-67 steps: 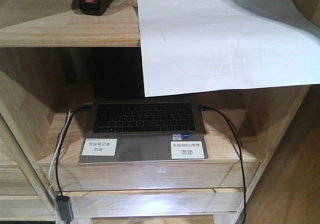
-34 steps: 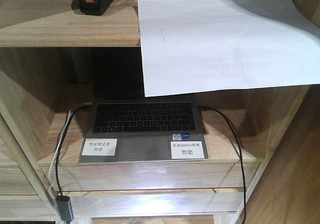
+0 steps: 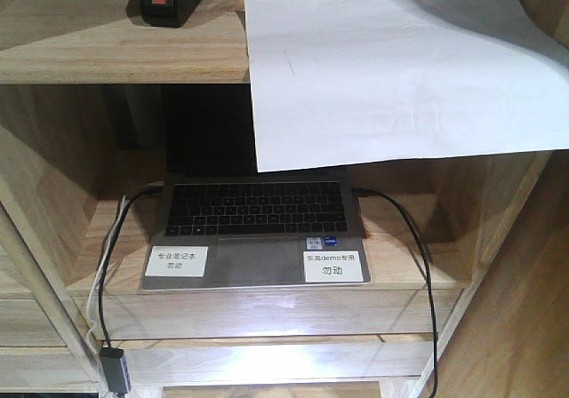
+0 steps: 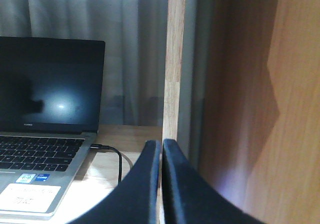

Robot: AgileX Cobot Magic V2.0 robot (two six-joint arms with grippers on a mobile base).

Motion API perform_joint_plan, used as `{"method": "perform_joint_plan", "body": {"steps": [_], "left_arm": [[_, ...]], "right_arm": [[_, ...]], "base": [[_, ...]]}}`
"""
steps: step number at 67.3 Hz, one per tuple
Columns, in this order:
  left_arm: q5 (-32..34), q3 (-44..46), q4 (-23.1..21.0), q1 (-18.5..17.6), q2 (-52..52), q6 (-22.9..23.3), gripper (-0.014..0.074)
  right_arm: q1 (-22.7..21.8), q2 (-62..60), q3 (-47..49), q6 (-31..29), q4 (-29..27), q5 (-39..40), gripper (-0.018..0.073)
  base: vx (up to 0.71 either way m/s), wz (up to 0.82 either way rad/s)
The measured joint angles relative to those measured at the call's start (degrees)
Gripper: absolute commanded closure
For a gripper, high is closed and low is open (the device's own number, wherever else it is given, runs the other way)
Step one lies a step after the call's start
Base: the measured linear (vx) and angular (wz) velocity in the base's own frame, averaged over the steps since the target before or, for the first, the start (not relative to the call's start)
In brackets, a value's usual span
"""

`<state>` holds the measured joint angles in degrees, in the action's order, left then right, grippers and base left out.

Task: Grab stapler and paper to desk for stapling

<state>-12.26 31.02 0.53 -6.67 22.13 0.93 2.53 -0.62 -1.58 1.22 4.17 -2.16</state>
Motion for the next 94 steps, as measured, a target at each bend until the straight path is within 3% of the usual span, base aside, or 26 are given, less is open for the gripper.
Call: {"method": "perform_joint_plan", "body": {"steps": [8,22,36,51,80,94], "left_arm": [[1.7,0.3,0.0,-4.7,1.1,-2.3,0.0027],[-0.8,6.2,0.0,-12.5,8.3,-3.1,0.0027],[-0.8,16.0,0.0,-17.0,18.7,-4.1,0.0027],[-3.5,29.7,0.0,-17.6,31.6,-4.2,0.0027],[-25.1,65.1,0.0,-17.6,57.5,-4.2,0.0027],[-32.1,78.9,0.0,-17.6,66.3,-4.2,0.0026]], "right_arm": [[0.0,0.0,0.0,0.0,0.0,0.0,0.0568],[0.0,0.0,0.0,0.0,0.0,0.0,0.0568],[0.0,0.0,0.0,0.0,0.0,0.0,0.0568],[0.0,0.0,0.0,0.0,0.0,0.0,0.0568],[0.0,0.0,0.0,0.0,0.0,0.0,0.0568],[0.0,0.0,0.0,0.0,0.0,0.0,0.0568]], "base": [[0.00,0.00],[0.00,0.00],[0.00,0.00],[0.00,0.00],[0.00,0.00],[0.00,0.00]]}}
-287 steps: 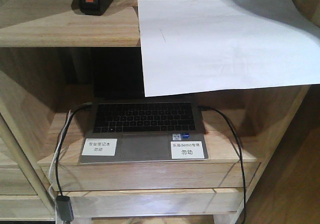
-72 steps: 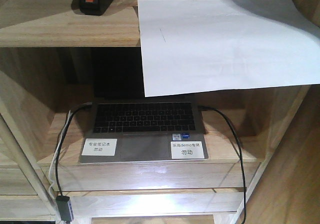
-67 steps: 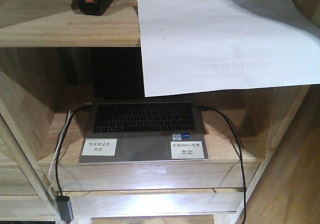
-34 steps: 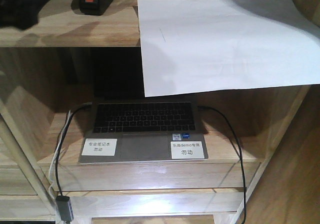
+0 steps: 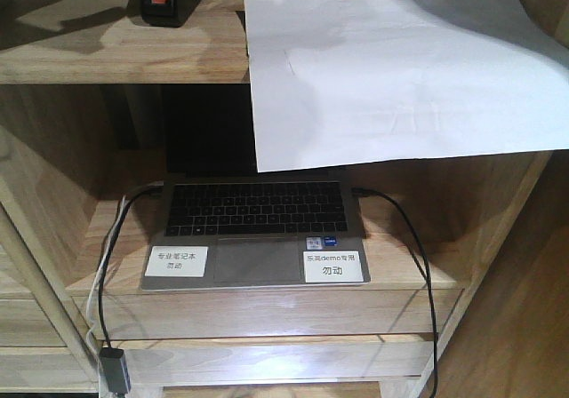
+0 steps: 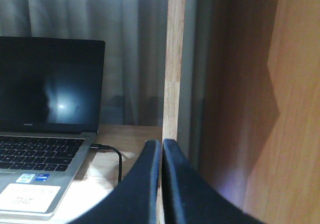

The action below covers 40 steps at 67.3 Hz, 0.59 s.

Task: Grab stapler and paper to desk for stapling

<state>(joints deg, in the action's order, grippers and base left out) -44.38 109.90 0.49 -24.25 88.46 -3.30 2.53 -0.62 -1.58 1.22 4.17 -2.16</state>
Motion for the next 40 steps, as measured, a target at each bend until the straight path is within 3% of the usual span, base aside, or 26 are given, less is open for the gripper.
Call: {"method": "perform_joint_plan", "body": {"steps": [21,40], "left_arm": [[-6.5,15.3,0.0,0.0,10.7,2.3,-0.0020],[-9.0,18.4,4.9,0.0,15.9,4.8,-0.0020]], "right_arm": [[0.0,0.0,0.0,0.0,0.0,0.0,0.0568],[0.0,0.0,0.0,0.0,0.0,0.0,0.0568]], "base": [[0.00,0.00],[0.00,0.00]]}}
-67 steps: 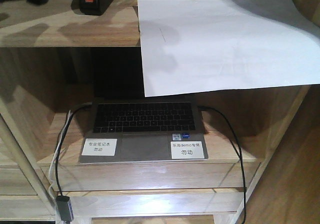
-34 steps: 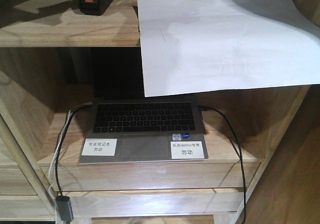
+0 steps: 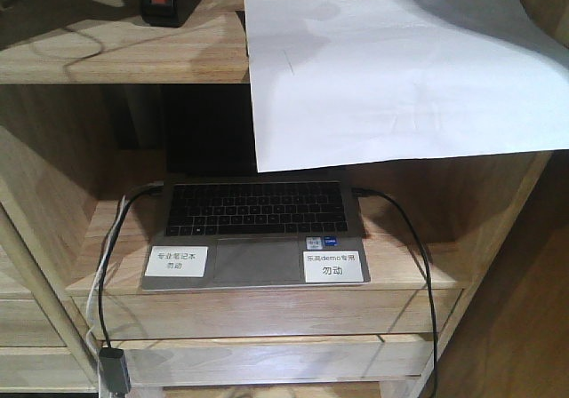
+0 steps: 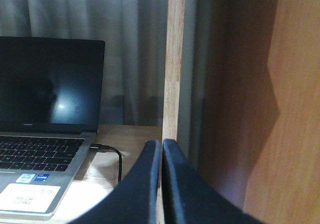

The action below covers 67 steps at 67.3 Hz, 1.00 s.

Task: Grab stapler and paper to desk for stapling

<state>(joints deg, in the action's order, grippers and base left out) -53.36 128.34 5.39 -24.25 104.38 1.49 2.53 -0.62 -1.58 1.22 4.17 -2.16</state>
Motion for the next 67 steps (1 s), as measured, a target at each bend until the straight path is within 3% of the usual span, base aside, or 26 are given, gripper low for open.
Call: {"method": "perform_joint_plan", "body": {"steps": [13,30,39,52,67], "left_arm": [[-0.5,0.0,3.0,0.0,1.2,2.0,-0.0013],[-0.8,0.0,3.3,0.0,2.8,2.5,0.0020],[-0.8,0.0,2.7,1.0,3.7,4.3,0.0079],[-0.8,0.0,-2.9,3.2,4.1,4.7,0.0274],[-1.3,0.2,-8.1,4.0,4.1,-2.9,0.0561]], "right_arm": [[0.0,0.0,0.0,0.0,0.0,0.0,0.0568],[0.0,0.0,0.0,0.0,0.0,0.0,0.0568],[0.0,0.0,0.0,0.0,0.0,0.0,0.0568],[0.0,0.0,0.0,0.0,0.0,0.0,0.0568],[0.0,0.0,0.0,0.0,0.0,0.0,0.0568]], "base": [[0.00,0.00],[0.00,0.00],[0.00,0.00],[0.00,0.00],[0.00,0.00]]}}
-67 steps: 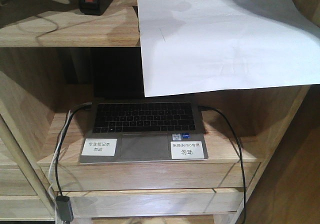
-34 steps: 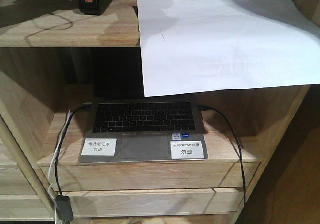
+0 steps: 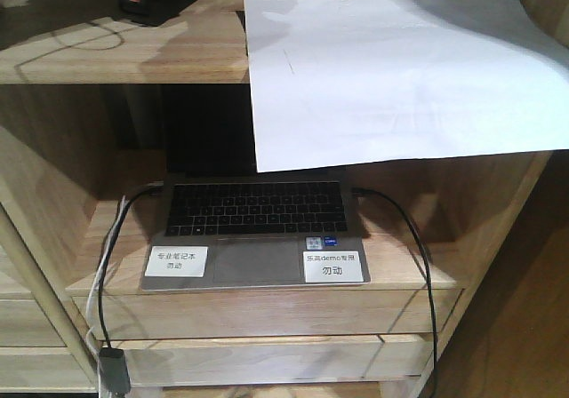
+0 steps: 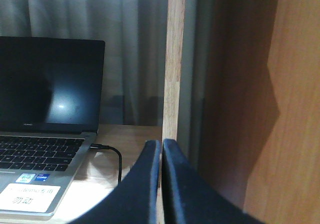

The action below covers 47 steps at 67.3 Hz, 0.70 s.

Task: Grab stapler and paper to desk for stapling

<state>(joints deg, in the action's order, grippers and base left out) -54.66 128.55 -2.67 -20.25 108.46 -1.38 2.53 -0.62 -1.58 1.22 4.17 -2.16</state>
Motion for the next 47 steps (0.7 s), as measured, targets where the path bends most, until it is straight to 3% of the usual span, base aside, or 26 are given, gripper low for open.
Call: {"method": "perform_joint_plan", "body": {"steps": [3,25,47], "left_arm": [[0.0,0.0,-0.5,0.0,0.0,-0.8,0.0607],[-5.0,4.0,-0.6,0.2,-0.2,-2.2,0.0604],[-8.0,3.2,-0.6,0.2,-9.1,-5.2,0.0603]], "right_arm": [[0.0,0.0,0.0,0.0,0.0,0.0,0.0568],[0.0,0.0,0.0,0.0,0.0,0.0,0.0568],[0.0,0.0,0.0,0.0,0.0,0.0,0.0568]], "base": [[0.00,0.00],[0.00,0.00],[0.00,0.00]]}}
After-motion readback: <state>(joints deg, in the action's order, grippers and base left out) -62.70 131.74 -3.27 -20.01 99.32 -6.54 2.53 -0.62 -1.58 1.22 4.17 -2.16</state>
